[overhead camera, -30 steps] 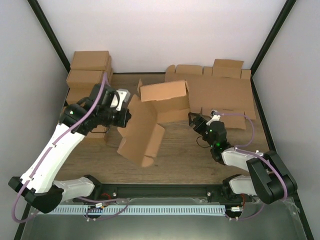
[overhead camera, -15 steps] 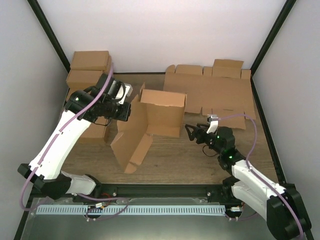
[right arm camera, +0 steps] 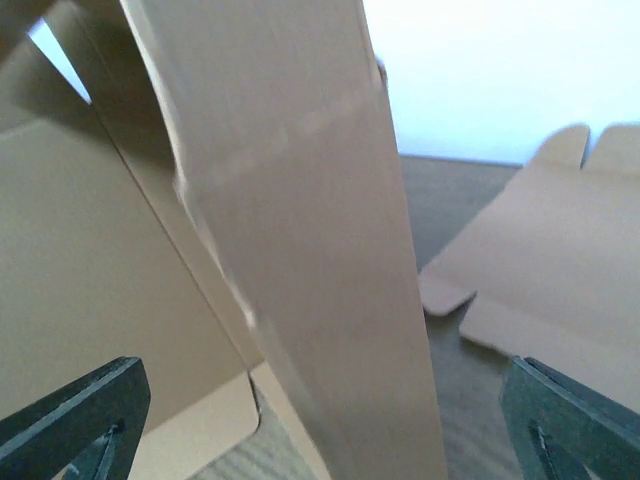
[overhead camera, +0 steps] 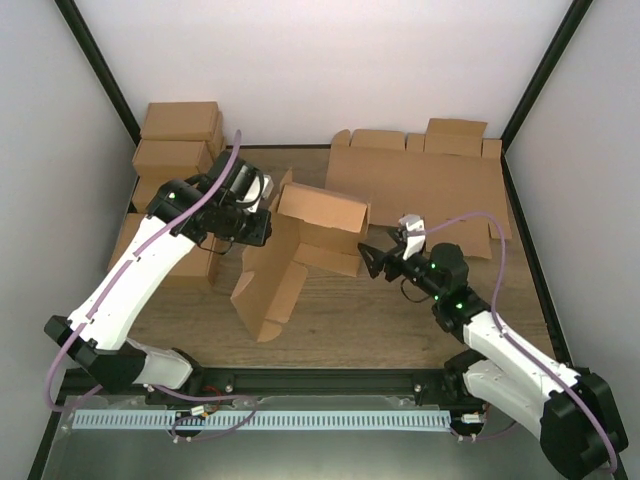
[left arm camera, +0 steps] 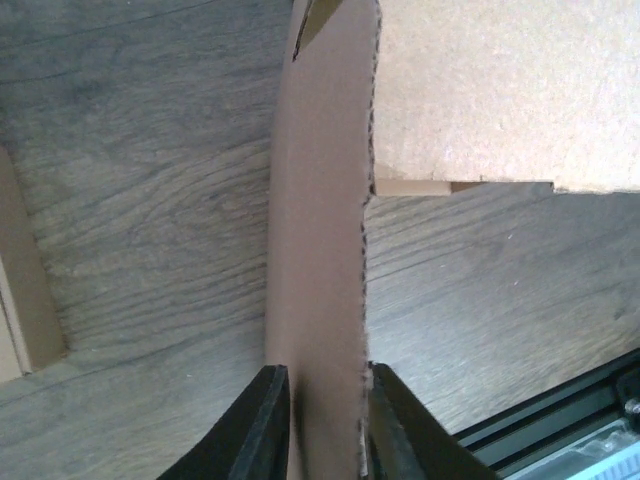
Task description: Fold the paper box
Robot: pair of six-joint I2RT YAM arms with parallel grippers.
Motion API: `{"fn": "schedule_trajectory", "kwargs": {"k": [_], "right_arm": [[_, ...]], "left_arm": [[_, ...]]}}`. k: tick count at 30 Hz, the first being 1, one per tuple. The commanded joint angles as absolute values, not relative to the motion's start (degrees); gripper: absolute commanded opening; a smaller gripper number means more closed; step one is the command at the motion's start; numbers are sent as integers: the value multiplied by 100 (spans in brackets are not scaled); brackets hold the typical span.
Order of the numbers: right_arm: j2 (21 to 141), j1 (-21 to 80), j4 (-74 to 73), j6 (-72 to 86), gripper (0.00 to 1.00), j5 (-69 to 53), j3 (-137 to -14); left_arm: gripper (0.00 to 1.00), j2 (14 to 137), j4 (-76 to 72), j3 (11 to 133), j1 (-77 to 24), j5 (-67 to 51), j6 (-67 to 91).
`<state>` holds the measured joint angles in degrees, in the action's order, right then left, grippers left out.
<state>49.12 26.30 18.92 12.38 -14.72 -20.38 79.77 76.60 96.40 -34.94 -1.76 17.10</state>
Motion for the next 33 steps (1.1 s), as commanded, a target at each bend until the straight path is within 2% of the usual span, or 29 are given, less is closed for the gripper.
{"fn": "schedule_trajectory", "kwargs": {"k": [1, 3, 9, 15, 19, 25, 30, 33], "right_arm": [[5242, 2736, 2224, 803, 99, -1181, -2682], [5439, 2765, 2339, 811, 99, -1112, -2811], [5767, 2820, 2517, 780, 99, -1073, -3215], [5874, 2830, 2489, 685, 99, -1193, -3360], [5903, 2839, 2478, 638, 99, -1211, -3340], [5891, 2848, 2453, 449, 99, -1255, -3424], [5925, 2848, 2139, 475, 100, -1248, -3813], [6000, 2848, 1878, 537, 100, -1295, -4111]], "left_arm": [[29, 7968, 7503, 9604, -3531, -338, 1806], [41, 7930, 7414, 9606, -3525, -338, 1774], [67, 7643, 6645, 9433, -3480, -195, 1678], [79, 7570, 5972, 9551, -2926, -385, 1636], [94, 7455, 5188, 9295, -2246, -1013, 1715], [97, 7526, 3671, 8386, -1190, -2880, 2282], [93, 7786, 3677, 8287, -1173, -3555, 2028], [93, 7760, 3947, 8209, -1249, -3486, 1695]]}}
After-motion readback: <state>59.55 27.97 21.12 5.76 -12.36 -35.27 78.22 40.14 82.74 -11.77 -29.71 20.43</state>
